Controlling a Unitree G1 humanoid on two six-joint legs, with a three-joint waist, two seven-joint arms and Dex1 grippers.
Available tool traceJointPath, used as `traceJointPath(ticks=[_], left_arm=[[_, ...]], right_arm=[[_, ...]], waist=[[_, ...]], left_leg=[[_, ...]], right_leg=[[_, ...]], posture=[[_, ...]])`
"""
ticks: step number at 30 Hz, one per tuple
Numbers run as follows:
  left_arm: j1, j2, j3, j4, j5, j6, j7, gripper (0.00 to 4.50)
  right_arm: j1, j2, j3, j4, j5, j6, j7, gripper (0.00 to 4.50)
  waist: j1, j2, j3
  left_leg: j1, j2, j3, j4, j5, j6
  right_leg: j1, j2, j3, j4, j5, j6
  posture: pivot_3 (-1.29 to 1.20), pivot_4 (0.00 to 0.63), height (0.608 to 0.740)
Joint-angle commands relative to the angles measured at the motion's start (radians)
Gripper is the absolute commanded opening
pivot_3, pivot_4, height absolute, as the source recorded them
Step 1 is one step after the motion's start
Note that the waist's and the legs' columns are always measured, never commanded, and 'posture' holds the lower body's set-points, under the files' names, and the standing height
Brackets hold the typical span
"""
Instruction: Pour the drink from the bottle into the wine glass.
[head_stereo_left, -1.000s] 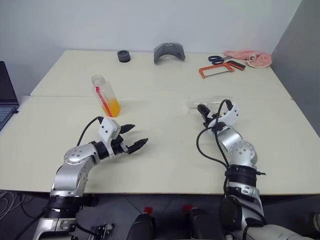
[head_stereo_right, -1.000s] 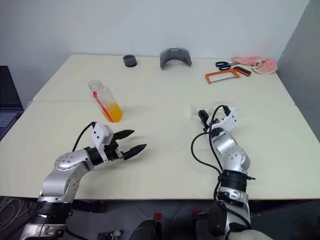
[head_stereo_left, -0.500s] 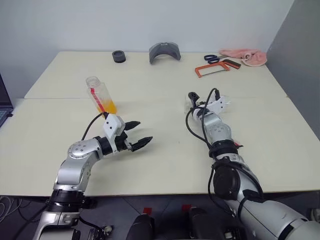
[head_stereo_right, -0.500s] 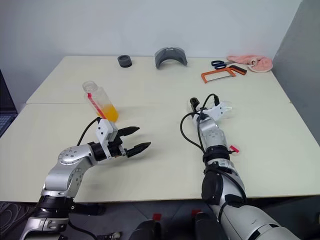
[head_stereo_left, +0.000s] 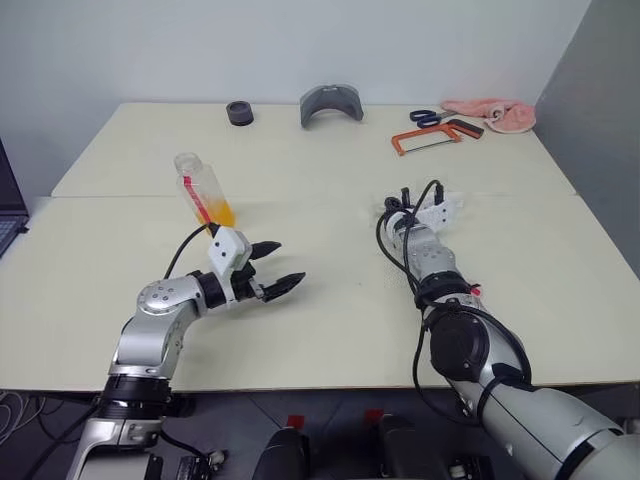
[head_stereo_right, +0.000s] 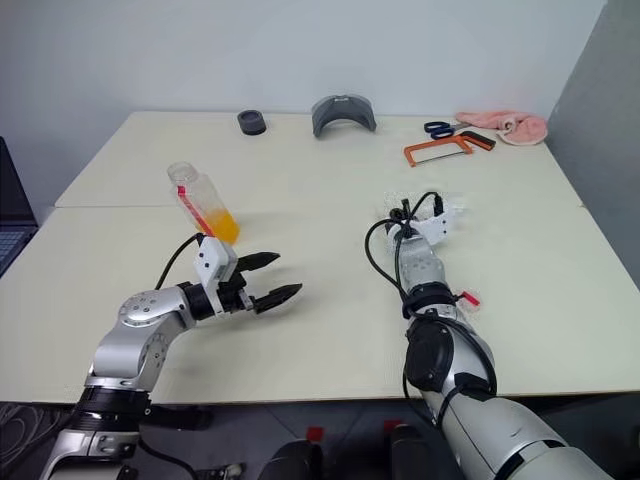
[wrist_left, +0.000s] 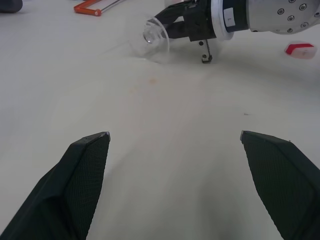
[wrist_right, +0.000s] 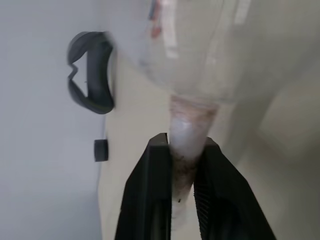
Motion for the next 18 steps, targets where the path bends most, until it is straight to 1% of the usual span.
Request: traceJointPath(ticks=[1,2,4,6,9,11,14,18], left_arm=[[-0.016,0.003,0.004,-0.021,-0.005,-0.007,-0.001,4.5],[-0.013,0.001,0.005,-0.025,-0.006,-0.006,0.002,4.5],[-0.003,-0.001,0.01,-0.035,-0.011,-0.003,0.007,4.5],[0.01,0.0,0.013,-0.044,-0.015,-0.003,0.009,4.5],[0.028,0.003,0.018,-0.054,-0.018,-0.004,0.01,4.5],[0.041,0.006,0.024,-0.058,-0.018,-0.006,0.013,4.5],[0.058,0.008,0.034,-0.059,-0.018,-0.012,0.019,4.5],[0.081,0.013,0.052,-0.051,-0.02,-0.023,0.022,4.5]], right_arm=[[0.039,0.009,0.052,-0.078,-0.025,0.049,0.029,0.16],[0.055,0.014,0.089,-0.125,-0.047,0.067,0.047,0.16],[0.103,0.006,0.205,-0.224,-0.142,0.07,0.103,0.16],[0.176,-0.027,0.389,-0.31,-0.314,0.021,0.19,0.16],[0.292,-0.078,0.612,-0.38,-0.534,-0.084,0.274,0.16],[0.363,-0.106,0.72,-0.393,-0.645,-0.15,0.305,0.16],[0.413,-0.117,0.772,-0.383,-0.714,-0.209,0.301,0.16],[0.422,-0.109,0.783,-0.34,-0.748,-0.255,0.297,0.16]], waist=[[0.0,0.0,0.0],[-0.001,0.0,0.0],[-0.001,0.001,0.001],[-0.001,0.001,0.001],[-0.002,0.001,0.001],[-0.003,0.001,0.001],[-0.003,0.001,0.001],[-0.003,0.001,0.0]], left_leg=[[0.0,0.0,0.0,0.0,0.0,0.0],[0.0,0.0,0.0,0.0,0.0,0.0],[-0.001,0.0,0.0,0.0,0.0,0.0],[-0.001,0.0,0.0,0.0,0.0,0.0],[-0.001,-0.001,0.0,0.0,0.0,0.0],[-0.001,-0.001,0.0,0.0,0.0,0.0],[0.0,-0.001,0.0,0.0,0.0,0.0],[0.0,0.0,-0.001,0.0,0.0,0.0]], right_leg=[[0.0,0.0,0.0,0.0,0.0,0.0],[0.0,0.0,0.001,0.0,0.0,0.0],[-0.001,0.0,0.001,0.0,0.0,0.0],[-0.001,0.0,0.001,0.0,0.0,0.0],[-0.002,0.0,0.001,-0.001,0.0,0.0],[-0.002,0.0,0.001,-0.001,0.0,0.0],[-0.002,0.0,0.001,0.0,0.0,0.0],[-0.002,0.0,0.001,0.0,0.0,0.0]], posture=[[0.0,0.15,0.74],[0.0,0.15,0.74],[0.0,0.15,0.74],[0.0,0.15,0.74],[0.0,0.15,0.74],[0.0,0.15,0.74],[0.0,0.15,0.74],[0.0,0.15,0.74]])
